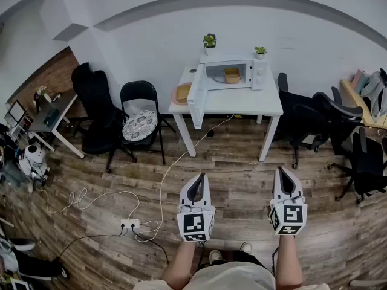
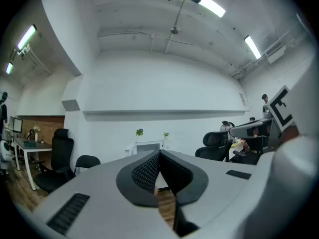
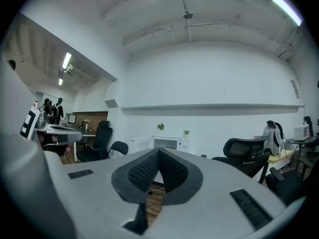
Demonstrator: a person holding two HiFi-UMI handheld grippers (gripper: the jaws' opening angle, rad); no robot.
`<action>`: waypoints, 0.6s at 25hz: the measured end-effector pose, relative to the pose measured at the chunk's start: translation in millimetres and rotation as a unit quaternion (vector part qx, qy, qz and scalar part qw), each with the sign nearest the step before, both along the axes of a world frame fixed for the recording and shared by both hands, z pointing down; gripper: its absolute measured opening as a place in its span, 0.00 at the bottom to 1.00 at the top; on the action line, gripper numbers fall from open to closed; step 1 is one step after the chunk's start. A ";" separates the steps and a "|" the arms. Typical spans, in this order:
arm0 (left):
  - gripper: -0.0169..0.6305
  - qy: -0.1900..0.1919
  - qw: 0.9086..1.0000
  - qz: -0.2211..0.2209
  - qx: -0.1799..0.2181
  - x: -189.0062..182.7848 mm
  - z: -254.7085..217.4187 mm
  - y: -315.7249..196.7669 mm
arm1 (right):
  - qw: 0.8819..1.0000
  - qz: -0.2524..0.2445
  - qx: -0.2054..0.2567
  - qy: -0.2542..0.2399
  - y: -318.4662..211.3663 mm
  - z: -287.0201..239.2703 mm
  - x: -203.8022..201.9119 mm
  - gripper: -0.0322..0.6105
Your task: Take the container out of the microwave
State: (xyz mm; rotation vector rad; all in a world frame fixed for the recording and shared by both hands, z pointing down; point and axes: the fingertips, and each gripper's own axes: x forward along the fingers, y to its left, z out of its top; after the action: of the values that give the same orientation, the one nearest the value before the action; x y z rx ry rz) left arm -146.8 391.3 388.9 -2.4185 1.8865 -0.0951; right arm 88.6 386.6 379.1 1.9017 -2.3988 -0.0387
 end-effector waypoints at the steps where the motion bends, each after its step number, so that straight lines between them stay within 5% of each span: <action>1: 0.04 -0.002 1.000 -0.002 0.000 3.5 0.3 0.4 | 1.000 -0.002 -0.001 0.000 -0.1 0.4 2.3 0.07; 15: 0.04 -0.013 1.000 -0.009 0.005 29.1 2.6 3.8 | 0.999 -0.032 0.002 -0.006 -7.2 1.9 11.6 0.07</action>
State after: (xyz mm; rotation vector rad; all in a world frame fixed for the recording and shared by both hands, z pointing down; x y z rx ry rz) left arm -117.7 395.1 391.6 -2.3830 1.8927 -0.1177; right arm 100.3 379.4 381.1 1.8326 -2.4677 -0.0371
